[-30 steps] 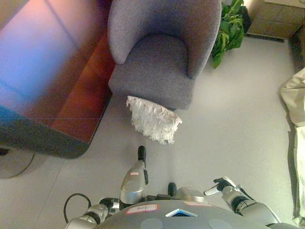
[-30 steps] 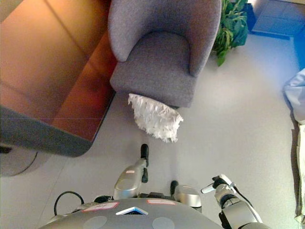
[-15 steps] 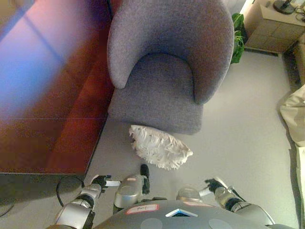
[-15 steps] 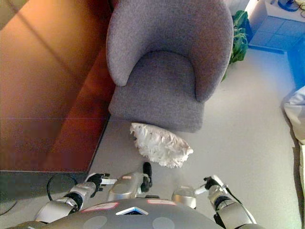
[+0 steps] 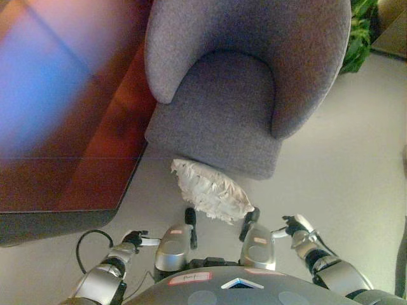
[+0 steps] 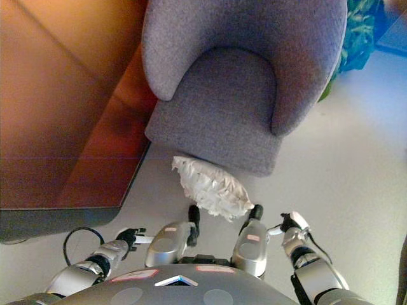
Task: Pick up the pillow and put it on the sofa.
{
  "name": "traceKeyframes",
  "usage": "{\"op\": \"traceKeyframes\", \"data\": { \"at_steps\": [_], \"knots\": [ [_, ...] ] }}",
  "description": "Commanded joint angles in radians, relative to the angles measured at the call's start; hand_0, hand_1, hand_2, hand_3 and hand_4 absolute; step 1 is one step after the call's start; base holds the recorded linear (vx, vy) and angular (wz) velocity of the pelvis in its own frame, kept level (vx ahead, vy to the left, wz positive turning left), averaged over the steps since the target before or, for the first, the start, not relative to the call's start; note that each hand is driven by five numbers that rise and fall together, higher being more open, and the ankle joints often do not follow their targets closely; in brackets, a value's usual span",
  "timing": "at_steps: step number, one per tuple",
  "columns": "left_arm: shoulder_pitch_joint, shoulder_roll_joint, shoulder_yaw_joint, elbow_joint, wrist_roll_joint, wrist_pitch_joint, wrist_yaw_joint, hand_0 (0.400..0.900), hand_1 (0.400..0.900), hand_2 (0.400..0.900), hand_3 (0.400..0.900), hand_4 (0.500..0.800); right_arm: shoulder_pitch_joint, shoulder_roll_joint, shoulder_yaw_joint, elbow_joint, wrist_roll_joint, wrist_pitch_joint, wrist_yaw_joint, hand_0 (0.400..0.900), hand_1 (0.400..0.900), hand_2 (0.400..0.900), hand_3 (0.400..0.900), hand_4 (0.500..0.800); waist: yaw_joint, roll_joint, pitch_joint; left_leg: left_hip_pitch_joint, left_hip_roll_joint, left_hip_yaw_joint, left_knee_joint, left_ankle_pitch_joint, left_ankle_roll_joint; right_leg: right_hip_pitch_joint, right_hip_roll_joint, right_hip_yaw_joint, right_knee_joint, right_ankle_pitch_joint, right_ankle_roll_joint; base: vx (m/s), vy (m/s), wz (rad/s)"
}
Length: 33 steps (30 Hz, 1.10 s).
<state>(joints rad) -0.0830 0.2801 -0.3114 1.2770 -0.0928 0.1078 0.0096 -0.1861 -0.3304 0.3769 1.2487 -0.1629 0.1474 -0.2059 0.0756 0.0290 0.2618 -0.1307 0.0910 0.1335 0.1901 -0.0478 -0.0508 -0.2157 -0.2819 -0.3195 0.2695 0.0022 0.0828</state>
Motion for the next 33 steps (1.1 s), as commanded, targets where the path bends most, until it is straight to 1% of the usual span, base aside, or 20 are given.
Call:
{"op": "traceKeyframes", "data": {
  "at_steps": [1,4,6,9,14,15,18,20,24,28,29,30,33],
  "knots": [
    [-0.002,0.054,0.006,-0.017,0.034,-0.011,0.013,0.900,0.900,0.900,0.900,0.800,-0.115,-0.005,-0.008,-0.040,0.075,-0.014,-0.005,0.900,0.900,0.900,0.900,0.800,0.036,-0.013,0.002,-0.066,0.020,-0.035,0.105,-0.054,0.021,-0.021,-0.133,0.039,0.087,0.008,0.063,0.08,-0.048,0.26],
    [0.003,0.062,-0.006,-0.021,0.039,-0.024,0.009,0.900,0.900,0.900,0.900,0.800,-0.155,-0.011,-0.008,-0.044,0.113,-0.011,0.002,0.900,0.900,0.900,0.900,0.800,0.052,0.000,0.011,-0.072,0.015,-0.059,0.126,-0.063,0.013,-0.025,-0.152,0.032,0.131,-0.009,0.062,0.08,-0.007,0.23],
    [0.008,0.068,-0.012,-0.028,0.041,-0.031,0.005,0.900,0.900,0.900,0.900,0.800,-0.182,-0.013,-0.003,-0.051,0.129,-0.005,0.024,0.900,0.900,0.900,0.900,0.800,0.059,0.009,0.019,-0.080,0.009,-0.070,0.148,-0.071,0.008,-0.034,-0.162,0.038,0.164,-0.024,0.061,0.06,0.033,0.18],
    [-0.003,0.076,-0.022,-0.039,0.021,-0.033,0.000,0.900,0.900,0.900,0.900,0.800,-0.249,-0.016,0.020,-0.057,0.143,0.024,0.056,0.900,0.900,0.900,0.900,0.800,0.070,0.025,0.040,-0.114,0.004,-0.080,0.196,-0.083,-0.003,-0.057,-0.176,0.047,0.216,-0.050,0.057,0.01,0.050,0.12],
    [-0.018,0.076,-0.052,-0.047,-0.025,-0.033,-0.007,0.900,0.900,0.900,0.900,0.800,-0.380,-0.043,0.050,-0.056,0.202,0.060,0.097,0.900,0.900,0.900,0.900,0.800,0.087,0.055,0.090,-0.202,0.004,-0.075,0.297,-0.109,-0.021,-0.121,-0.205,0.060,0.329,-0.102,0.045,-0.06,0.084,0.05],
    [-0.020,0.075,-0.054,-0.046,-0.036,-0.032,-0.008,0.900,0.900,0.900,0.900,0.800,-0.407,-0.047,0.057,-0.058,0.205,0.074,0.112,0.900,0.900,0.900,0.900,0.800,0.090,0.061,0.100,-0.229,0.004,-0.074,0.323,-0.114,-0.024,-0.140,-0.209,0.066,0.352,-0.114,0.042,-0.08,0.123,0.00],
    [-0.012,0.068,-0.056,-0.041,-0.069,-0.040,-0.005,0.900,0.900,0.900,0.900,0.800,-0.457,-0.056,0.074,-0.059,0.203,0.085,0.131,0.900,0.900,0.900,0.900,0.800,0.100,0.077,0.125,-0.291,0.008,-0.075,0.380,-0.128,-0.031,-0.190,-0.223,0.081,0.411,-0.141,0.034,-0.07,0.091,0.01],
    [-0.003,0.061,-0.052,-0.040,-0.075,-0.044,-0.005,0.900,0.900,0.900,0.900,0.800,-0.489,-0.066,0.079,-0.060,0.205,0.087,0.144,0.900,0.900,0.900,0.900,0.800,0.107,0.086,0.140,-0.330,0.008,-0.080,0.414,-0.133,-0.033,-0.222,-0.229,0.093,0.446,-0.155,0.031,-0.07,0.091,0.03],
    [0.007,0.056,-0.054,-0.042,-0.099,-0.058,-0.009,0.900,0.900,0.900,0.900,0.800,-0.555,-0.075,0.102,-0.060,0.209,0.106,0.155,0.900,0.900,0.900,0.900,0.800,0.114,0.108,0.172,-0.409,0.007,-0.081,0.469,-0.138,-0.032,-0.305,-0.227,0.128,0.508,-0.173,0.023,-0.10,0.076,0.01],
    [0.007,0.055,-0.057,-0.049,-0.120,-0.075,-0.007,0.900,0.900,0.900,0.900,0.800,-0.613,-0.086,0.123,-0.067,0.221,0.116,0.159,0.900,0.900,0.900,0.900,0.800,0.117,0.122,0.201,-0.484,0.010,-0.087,0.515,-0.141,-0.028,-0.381,-0.222,0.165,0.557,-0.187,0.018,-0.12,0.048,-0.05],
    [0.007,0.054,-0.057,-0.049,-0.122,-0.075,-0.007,0.900,0.900,0.900,0.900,0.800,-0.616,-0.086,0.123,-0.067,0.221,0.116,0.158,0.900,0.900,0.900,0.900,0.800,0.117,0.122,0.202,-0.488,0.010,-0.087,0.518,-0.141,-0.028,-0.386,-0.222,0.167,0.560,-0.188,0.018,-0.05,0.056,-0.08],
    [0.007,0.051,-0.061,-0.050,-0.135,-0.080,-0.005,0.900,0.900,0.900,0.900,0.800,-0.630,-0.087,0.127,-0.067,0.217,0.116,0.163,0.900,0.900,0.900,0.900,0.800,0.116,0.128,0.214,-0.501,0.015,-0.088,0.556,-0.174,-0.035,-0.402,-0.223,0.184,0.603,-0.222,0.024,-0.03,0.036,-0.06],
    [0.000,0.046,-0.062,-0.055,-0.154,-0.093,-0.003,0.900,0.900,0.900,0.900,0.800,-0.660,-0.089,0.140,-0.072,0.223,0.125,0.174,0.900,0.900,0.900,0.900,0.800,0.113,0.132,0.232,-0.546,0.019,-0.088,0.598,-0.185,-0.031,-0.457,-0.220,0.207,0.648,-0.235,0.019,-0.09,0.034,-0.04]
  ]
}}
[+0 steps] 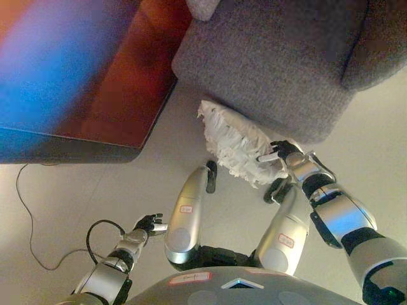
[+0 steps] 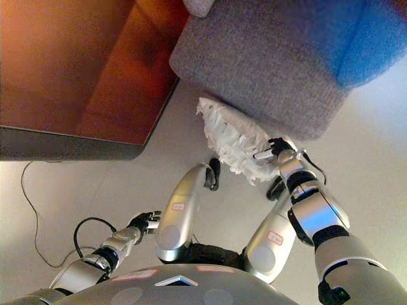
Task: Pick up the pillow and put it on the sofa.
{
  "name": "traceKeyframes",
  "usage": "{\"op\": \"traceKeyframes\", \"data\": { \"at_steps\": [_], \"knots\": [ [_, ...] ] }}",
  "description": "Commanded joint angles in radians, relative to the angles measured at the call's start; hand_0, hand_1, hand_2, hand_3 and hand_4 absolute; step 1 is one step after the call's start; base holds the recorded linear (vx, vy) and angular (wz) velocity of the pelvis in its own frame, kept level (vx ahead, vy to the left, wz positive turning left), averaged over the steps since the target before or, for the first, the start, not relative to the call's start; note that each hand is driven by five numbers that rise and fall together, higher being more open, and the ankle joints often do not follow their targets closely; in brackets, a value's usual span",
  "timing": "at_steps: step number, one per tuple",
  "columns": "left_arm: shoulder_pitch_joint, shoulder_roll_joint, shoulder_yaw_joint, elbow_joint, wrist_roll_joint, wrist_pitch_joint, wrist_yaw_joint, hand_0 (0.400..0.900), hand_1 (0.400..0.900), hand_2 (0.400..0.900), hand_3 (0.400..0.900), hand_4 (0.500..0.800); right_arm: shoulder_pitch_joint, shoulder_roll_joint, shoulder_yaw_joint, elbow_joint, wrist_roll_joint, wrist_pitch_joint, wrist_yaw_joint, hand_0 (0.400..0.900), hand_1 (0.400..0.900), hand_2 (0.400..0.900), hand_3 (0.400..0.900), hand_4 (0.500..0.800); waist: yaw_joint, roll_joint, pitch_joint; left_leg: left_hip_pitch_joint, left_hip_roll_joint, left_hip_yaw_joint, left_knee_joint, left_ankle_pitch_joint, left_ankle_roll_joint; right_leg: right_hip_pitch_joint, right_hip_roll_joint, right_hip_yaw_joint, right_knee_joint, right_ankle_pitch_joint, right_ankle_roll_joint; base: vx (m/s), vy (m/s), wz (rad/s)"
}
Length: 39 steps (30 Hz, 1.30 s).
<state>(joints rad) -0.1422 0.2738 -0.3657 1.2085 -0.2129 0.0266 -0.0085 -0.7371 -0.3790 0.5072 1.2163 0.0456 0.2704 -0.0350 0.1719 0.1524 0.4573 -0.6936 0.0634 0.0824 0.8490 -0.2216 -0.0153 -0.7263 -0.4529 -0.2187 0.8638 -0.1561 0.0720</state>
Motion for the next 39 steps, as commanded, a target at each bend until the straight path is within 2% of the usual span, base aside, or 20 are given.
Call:
{"op": "traceKeyframes", "data": {
  "at_steps": [1,5,10,20,25,30,31,32,34,39],
  "knots": [
    [0.058,0.051,-0.009,0.013,-0.037,-0.014,0.015,0.900,0.900,0.900,0.900,0.800,-0.112,-0.039,0.011,-0.039,0.016,0.001,0.001,0.900,0.900,0.900,0.900,0.800,0.017,0.009,0.038,0.009,0.048,-0.038,-0.056,-0.012,-0.066,0.045,-0.047,0.109,0.060,-0.079,0.030,-0.09,0.015,-0.02],
    [0.045,0.039,-0.018,0.004,-0.063,-0.027,0.019,0.900,0.900,0.900,0.900,0.800,-0.142,-0.034,0.019,-0.028,0.012,-0.009,-0.006,0.900,0.900,0.900,0.900,0.800,0.016,0.012,0.048,-0.031,0.055,-0.044,-0.030,-0.012,-0.064,-0.002,-0.035,0.124,0.095,-0.094,0.029,-0.07,0.019,-0.01],
    [0.037,0.036,-0.011,-0.001,-0.142,-0.010,0.029,0.900,0.900,0.900,0.900,0.800,-0.173,-0.034,0.023,-0.017,0.002,-0.007,-0.021,0.900,0.900,0.900,0.900,0.800,0.019,0.020,0.059,-0.083,0.059,-0.047,0.000,-0.011,-0.062,-0.061,-0.028,0.132,0.139,-0.109,0.024,-0.05,0.001,0.07],
    [0.115,0.054,0.088,-0.001,-0.226,0.022,0.015,0.900,0.900,0.900,0.900,0.800,-0.291,-0.103,0.057,0.014,-0.064,0.019,-0.051,0.900,0.900,0.900,0.900,0.800,0.053,0.058,0.063,-0.284,0.055,-0.070,0.154,-0.027,-0.049,-0.256,-0.007,0.171,0.299,-0.168,0.004,-0.04,0.000,0.12],
    [0.152,0.048,0.116,-0.001,-0.234,0.001,-0.004,0.900,0.900,0.900,0.900,0.800,-0.368,-0.117,0.086,0.033,-0.079,0.044,-0.045,0.900,0.900,0.900,0.900,0.800,0.070,0.078,0.063,-0.391,0.049,-0.084,0.238,-0.039,-0.046,-0.356,0.009,0.203,0.388,-0.199,-0.008,-0.04,-0.005,0.13],
    [0.173,0.056,0.136,-0.002,-0.249,-0.016,-0.031,0.900,0.900,0.900,0.900,0.800,-0.425,-0.120,0.127,0.029,-0.112,0.042,0.018,0.900,0.900,0.900,0.900,0.800,0.084,0.093,0.063,-0.474,0.043,-0.083,0.276,-0.031,-0.050,-0.436,0.017,0.217,0.433,-0.203,-0.011,-0.03,0.010,0.10],
    [0.179,0.061,0.142,0.000,-0.249,-0.020,-0.036,0.900,0.900,0.900,0.900,0.800,-0.433,-0.122,0.137,0.027,-0.120,0.041,0.039,0.847,0.847,0.847,0.847,0.768,0.087,0.093,0.063,-0.482,0.043,-0.083,0.274,-0.025,-0.051,-0.442,0.018,0.216,0.433,-0.201,-0.011,0.00,0.000,0.00],
    [0.183,0.067,0.150,0.002,-0.249,-0.019,-0.042,0.900,0.900,0.900,0.900,0.800,-0.439,-0.128,0.148,0.025,-0.115,0.025,0.067,0.400,0.400,0.400,0.400,0.500,0.089,0.093,0.063,-0.489,0.043,-0.082,0.271,-0.018,-0.052,-0.448,0.019,0.216,0.434,-0.198,-0.010,0.00,0.000,0.00],
    [0.194,0.077,0.163,0.004,-0.246,-0.023,-0.045,0.900,0.900,0.900,0.900,0.800,-0.438,-0.135,0.154,0.018,-0.088,0.010,0.094,0.400,0.400,0.400,0.400,0.500,0.091,0.092,0.063,-0.492,0.049,-0.083,0.271,-0.010,-0.056,-0.451,0.016,0.216,0.437,-0.194,-0.007,0.00,0.000,0.00],
    [0.213,0.089,0.200,0.027,-0.229,-0.055,-0.050,0.900,0.900,0.900,0.900,0.800,-0.432,-0.136,0.133,0.018,-0.060,-0.018,0.076,0.400,0.400,0.400,0.400,0.500,0.090,0.085,0.063,-0.484,0.060,-0.083,0.279,-0.001,-0.063,-0.449,0.022,0.217,0.448,-0.189,-0.004,0.00,-0.010,-0.06]
  ]
}}
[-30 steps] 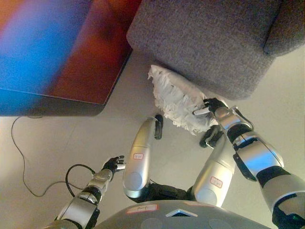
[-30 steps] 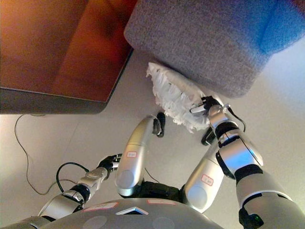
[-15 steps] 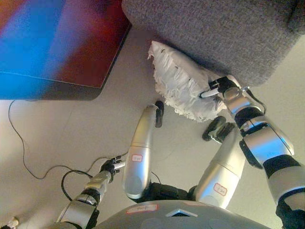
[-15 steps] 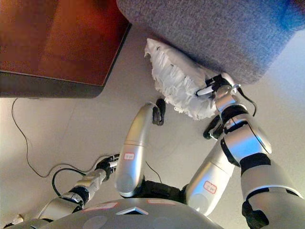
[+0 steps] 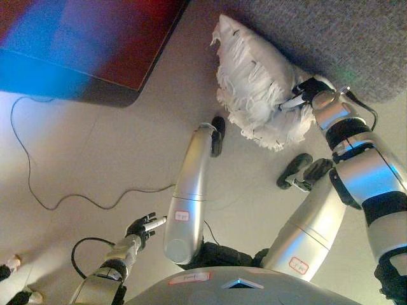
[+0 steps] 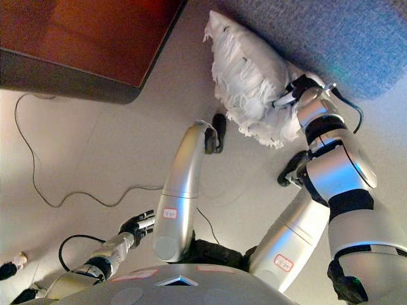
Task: Pick up the pillow and put it on the sofa.
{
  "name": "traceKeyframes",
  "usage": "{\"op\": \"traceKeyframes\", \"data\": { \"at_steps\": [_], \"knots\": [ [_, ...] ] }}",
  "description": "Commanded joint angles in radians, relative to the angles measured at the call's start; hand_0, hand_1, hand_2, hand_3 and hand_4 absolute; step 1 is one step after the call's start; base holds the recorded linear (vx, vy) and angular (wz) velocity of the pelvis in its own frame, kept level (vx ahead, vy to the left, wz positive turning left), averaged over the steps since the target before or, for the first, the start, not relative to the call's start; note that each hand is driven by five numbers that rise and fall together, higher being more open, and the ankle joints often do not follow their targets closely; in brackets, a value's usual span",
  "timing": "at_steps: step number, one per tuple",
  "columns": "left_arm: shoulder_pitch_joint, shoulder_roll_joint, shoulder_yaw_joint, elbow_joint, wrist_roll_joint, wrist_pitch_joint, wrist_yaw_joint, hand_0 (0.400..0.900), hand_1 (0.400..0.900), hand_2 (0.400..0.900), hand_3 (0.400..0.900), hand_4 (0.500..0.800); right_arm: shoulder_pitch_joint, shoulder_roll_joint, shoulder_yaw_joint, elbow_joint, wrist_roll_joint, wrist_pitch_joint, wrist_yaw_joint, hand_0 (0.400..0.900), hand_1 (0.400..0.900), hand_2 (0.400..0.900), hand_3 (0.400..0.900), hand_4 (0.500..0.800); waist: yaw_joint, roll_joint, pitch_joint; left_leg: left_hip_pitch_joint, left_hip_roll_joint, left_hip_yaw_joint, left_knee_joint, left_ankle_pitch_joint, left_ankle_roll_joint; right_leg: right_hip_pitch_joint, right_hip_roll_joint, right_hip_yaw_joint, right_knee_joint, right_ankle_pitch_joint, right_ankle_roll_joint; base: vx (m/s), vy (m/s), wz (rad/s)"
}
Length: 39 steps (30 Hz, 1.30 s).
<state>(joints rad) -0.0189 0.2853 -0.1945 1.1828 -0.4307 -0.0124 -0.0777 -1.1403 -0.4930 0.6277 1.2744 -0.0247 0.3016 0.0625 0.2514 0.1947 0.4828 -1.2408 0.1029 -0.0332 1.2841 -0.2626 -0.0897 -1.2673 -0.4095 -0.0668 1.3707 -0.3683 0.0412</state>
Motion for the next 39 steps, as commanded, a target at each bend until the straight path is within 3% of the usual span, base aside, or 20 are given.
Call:
{"op": "traceKeyframes", "data": {
  "at_steps": [1,8,14,20,28,31,39],
  "knots": [
    [0.093,0.077,0.031,0.052,-0.008,-0.021,0.019,0.900,0.900,0.900,0.900,0.800,-0.024,-0.021,0.007,-0.038,0.010,-0.058,-0.029,0.400,0.400,0.400,0.400,0.500,0.011,0.040,0.037,0.070,0.024,0.033,-0.159,0.041,0.009,0.100,-0.021,0.063,-0.061,0.025,0.029,0.01,-0.035,-0.07],
    [0.106,0.062,0.020,0.044,0.012,-0.052,0.035,0.900,0.900,0.900,0.900,0.800,0.005,-0.015,-0.034,-0.031,0.008,-0.094,-0.056,0.400,0.400,0.400,0.400,0.500,0.003,0.026,0.037,0.127,0.048,0.034,-0.168,0.051,-0.002,0.150,-0.020,0.053,-0.065,0.040,0.039,0.02,-0.045,-0.05],
    [0.089,0.053,0.003,0.054,0.008,-0.057,0.054,0.900,0.900,0.900,0.900,0.800,0.043,-0.002,-0.062,-0.025,0.028,-0.134,-0.047,0.400,0.400,0.400,0.400,0.500,0.002,-0.005,0.007,0.246,0.066,0.036,-0.301,0.078,-0.018,0.270,-0.010,0.009,-0.193,0.070,0.048,0.01,-0.051,-0.09],
    [0.053,0.051,-0.009,0.052,0.024,-0.051,0.070,0.900,0.900,0.900,0.900,0.800,0.108,0.012,-0.087,-0.061,0.046,-0.203,-0.038,0.400,0.400,0.400,0.400,0.500,0.004,-0.055,-0.034,0.433,0.068,0.053,-0.499,0.113,-0.027,0.457,-0.024,-0.066,-0.370,0.116,0.071,0.06,-0.037,-0.09],
    [0.026,0.068,-0.028,0.049,0.088,-0.004,0.105,0.900,0.900,0.900,0.900,0.800,0.202,-0.016,-0.121,-0.117,0.090,-0.260,0.013,0.400,0.400,0.400,0.400,0.500,0.016,-0.137,-0.105,0.685,0.058,0.087,-0.721,0.162,-0.025,0.788,-0.050,-0.207,-0.668,0.199,0.094,0.13,-0.080,-0.03],
    [0.015,0.078,-0.016,0.055,0.107,0.010,0.117,0.900,0.900,0.900,0.900,0.800,0.232,-0.021,-0.128,-0.151,0.117,-0.274,0.045,0.400,0.400,0.400,0.400,0.500,0.015,-0.165,-0.134,0.761,0.065,0.096,-0.806,0.205,-0.014,0.903,-0.028,-0.259,-0.805,0.260,0.087,0.07,-0.096,-0.12],
    [0.017,0.082,0.033,0.067,0.177,0.057,0.135,0.900,0.900,0.900,0.900,0.800,0.332,-0.035,-0.127,-0.298,0.136,-0.283,0.155,0.400,0.400,0.400,0.400,0.500,0.000,-0.234,-0.232,0.962,0.061,0.113,-0.960,0.229,-0.009,1.150,0.044,-0.315,-1.056,0.321,0.102,0.14,-0.090,-0.03]
  ]
}}
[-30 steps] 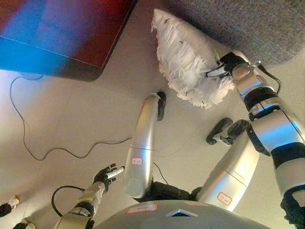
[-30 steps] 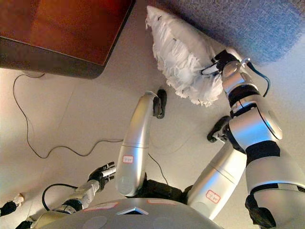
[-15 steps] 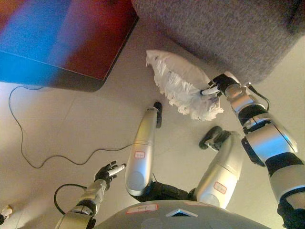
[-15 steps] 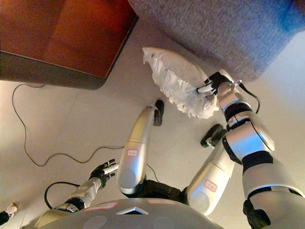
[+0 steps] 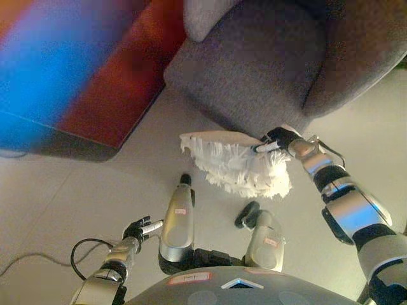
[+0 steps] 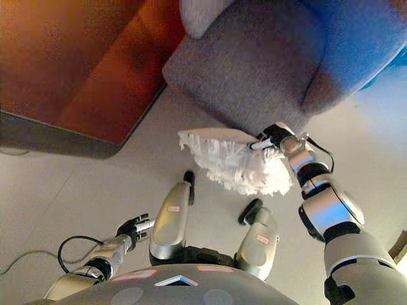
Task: Pick up the pillow and put it on the sofa.
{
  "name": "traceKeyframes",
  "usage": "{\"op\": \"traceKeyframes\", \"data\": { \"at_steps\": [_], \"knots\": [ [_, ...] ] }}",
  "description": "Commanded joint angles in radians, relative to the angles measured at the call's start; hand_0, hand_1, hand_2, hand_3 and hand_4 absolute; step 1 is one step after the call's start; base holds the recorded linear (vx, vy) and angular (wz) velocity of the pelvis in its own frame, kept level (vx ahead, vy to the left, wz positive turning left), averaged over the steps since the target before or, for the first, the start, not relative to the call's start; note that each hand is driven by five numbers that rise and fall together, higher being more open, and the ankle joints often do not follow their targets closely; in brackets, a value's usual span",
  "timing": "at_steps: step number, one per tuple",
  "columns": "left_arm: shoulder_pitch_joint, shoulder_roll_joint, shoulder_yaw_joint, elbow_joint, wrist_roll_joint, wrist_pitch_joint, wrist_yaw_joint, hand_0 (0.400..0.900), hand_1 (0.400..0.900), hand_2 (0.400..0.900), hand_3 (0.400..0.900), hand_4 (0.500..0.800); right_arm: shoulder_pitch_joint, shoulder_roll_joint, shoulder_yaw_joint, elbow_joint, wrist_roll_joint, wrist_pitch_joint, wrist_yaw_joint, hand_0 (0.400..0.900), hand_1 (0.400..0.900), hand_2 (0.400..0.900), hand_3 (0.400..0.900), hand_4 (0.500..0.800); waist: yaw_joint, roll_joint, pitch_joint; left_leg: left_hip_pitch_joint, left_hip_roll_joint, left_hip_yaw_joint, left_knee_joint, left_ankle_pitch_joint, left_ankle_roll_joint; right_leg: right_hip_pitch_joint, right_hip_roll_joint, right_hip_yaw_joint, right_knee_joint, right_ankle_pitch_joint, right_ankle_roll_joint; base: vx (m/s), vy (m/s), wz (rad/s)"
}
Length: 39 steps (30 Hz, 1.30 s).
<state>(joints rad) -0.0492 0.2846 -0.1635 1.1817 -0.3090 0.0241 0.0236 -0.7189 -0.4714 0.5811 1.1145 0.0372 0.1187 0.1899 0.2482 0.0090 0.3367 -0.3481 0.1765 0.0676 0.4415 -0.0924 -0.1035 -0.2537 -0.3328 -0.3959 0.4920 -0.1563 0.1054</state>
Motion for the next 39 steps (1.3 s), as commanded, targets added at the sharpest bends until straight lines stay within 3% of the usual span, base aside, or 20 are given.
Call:
{"op": "traceKeyframes", "data": {
  "at_steps": [1,6,12,16,18,19,21,25,29,33,36,39],
  "knots": [
    [0.053,0.080,0.008,0.069,0.069,0.028,0.038,0.900,0.900,0.900,0.900,0.800,-0.078,-0.060,-0.079,-0.159,0.077,-0.097,0.041,0.400,0.400,0.400,0.400,0.500,0.002,-0.056,-0.103,0.096,-0.017,0.018,-0.142,0.060,0.006,0.165,-0.022,0.010,-0.208,0.115,0.040,0.19,-0.042,-0.03],
    [0.091,0.072,0.054,0.094,0.133,0.036,0.039,0.900,0.900,0.900,0.900,0.800,-0.037,-0.093,-0.080,-0.300,0.107,-0.078,0.128,0.400,0.400,0.400,0.400,0.500,-0.015,-0.092,-0.180,0.221,-0.044,0.048,-0.256,0.067,0.014,0.269,0.010,0.008,-0.330,0.175,0.066,0.17,0.008,-0.03],
    [0.092,0.068,0.082,0.114,0.154,0.044,0.020,0.900,0.900,0.900,0.900,0.800,-0.076,-0.179,-0.105,-0.387,0.135,-0.086,0.155,0.400,0.400,0.400,0.400,0.500,-0.037,-0.122,-0.237,0.306,-0.079,0.059,-0.330,0.052,0.032,0.305,-0.005,0.025,-0.390,0.268,0.092,0.11,0.051,-0.01],
    [0.080,0.069,0.078,0.134,0.167,0.036,0.018,0.900,0.900,0.900,0.900,0.800,-0.128,-0.248,-0.154,-0.309,0.143,-0.120,0.167,0.400,0.400,0.400,0.400,0.500,-0.030,-0.125,-0.255,0.332,-0.132,0.009,-0.351,0.030,0.074,0.283,-0.049,0.077,-0.238,0.368,0.100,0.11,0.116,0.19],
    [0.080,0.070,0.069,0.144,0.175,0.036,0.016,0.900,0.900,0.900,0.900,0.800,-0.151,-0.280,-0.156,-0.276,0.156,-0.139,0.173,0.400,0.400,0.400,0.400,0.500,-0.035,-0.107,-0.257,0.342,-0.135,-0.019,-0.352,0.025,0.089,0.237,-0.041,0.117,-0.141,0.377,0.085,0.15,0.130,0.36],
    [0.083,0.075,0.064,0.145,0.175,0.037,0.017,0.900,0.900,0.900,0.900,0.800,-0.163,-0.299,-0.157,-0.269,0.167,-0.135,0.176,0.400,0.400,0.400,0.400,0.500,-0.045,-0.097,-0.254,0.359,-0.135,-0.035,-0.355,0.016,0.096,0.211,-0.014,0.150,-0.103,0.367,0.075,0.16,0.067,0.40],
    [0.097,0.078,0.025,0.113,0.146,0.071,0.025,0.900,0.900,0.900,0.900,0.800,-0.189,-0.327,-0.127,-0.283,0.195,-0.100,0.161,0.400,0.400,0.400,0.400,0.500,-0.074,-0.085,-0.254,0.388,-0.149,-0.057,-0.367,0.008,0.104,0.156,0.053,0.209,-0.099,0.362,0.075,0.24,0.053,0.61],
    [0.093,0.111,-0.001,0.057,0.130,0.160,0.012,0.900,0.900,0.900,0.900,0.800,-0.238,-0.379,-0.123,-0.252,0.213,-0.080,0.205,0.400,0.400,0.400,0.400,0.500,-0.107,-0.099,-0.263,0.429,-0.172,-0.098,-0.379,-0.020,0.096,0.102,0.075,0.256,-0.281,0.378,0.094,0.34,-0.153,0.53],
    [0.076,0.135,-0.007,0.061,0.135,0.178,0.000,0.900,0.900,0.900,0.900,0.800,-0.237,-0.424,-0.131,-0.216,0.233,-0.119,0.232,0.400,0.400,0.400,0.400,0.500,-0.141,-0.102,-0.258,0.472,-0.149,-0.166,-0.370,-0.075,0.086,0.053,0.091,0.347,-0.421,0.389,0.106,0.36,-0.336,0.57],
    [0.079,0.145,0.010,0.081,0.148,0.150,0.011,0.900,0.900,0.900,0.900,0.800,-0.246,-0.446,-0.133,-0.174,0.275,-0.123,0.243,0.400,0.400,0.400,0.400,0.500,-0.133,-0.133,-0.259,0.469,-0.126,-0.198,-0.325,-0.109,0.069,0.120,0.110,0.321,-0.456,0.333,0.101,0.30,-0.426,0.42],
    [0.107,0.136,0.015,0.075,0.151,0.135,0.006,0.900,0.900,0.900,0.900,0.800,-0.246,-0.445,-0.122,-0.196,0.276,-0.089,0.231,0.400,0.400,0.400,0.400,0.500,-0.141,-0.114,-0.262,0.505,-0.052,-0.153,-0.335,-0.050,0.017,0.137,0.141,0.295,-0.393,0.262,0.065,0.24,-0.262,0.11],
    [0.116,0.117,0.015,0.073,0.146,0.118,0.018,0.900,0.900,0.900,0.900,0.800,-0.252,-0.450,-0.121,-0.160,0.267,-0.078,0.228,0.400,0.400,0.400,0.400,0.500,-0.141,-0.107,-0.272,0.487,-0.009,-0.122,-0.315,0.042,-0.007,0.191,0.167,0.282,-0.410,0.217,0.033,0.26,-0.269,0.13]
  ]
}}
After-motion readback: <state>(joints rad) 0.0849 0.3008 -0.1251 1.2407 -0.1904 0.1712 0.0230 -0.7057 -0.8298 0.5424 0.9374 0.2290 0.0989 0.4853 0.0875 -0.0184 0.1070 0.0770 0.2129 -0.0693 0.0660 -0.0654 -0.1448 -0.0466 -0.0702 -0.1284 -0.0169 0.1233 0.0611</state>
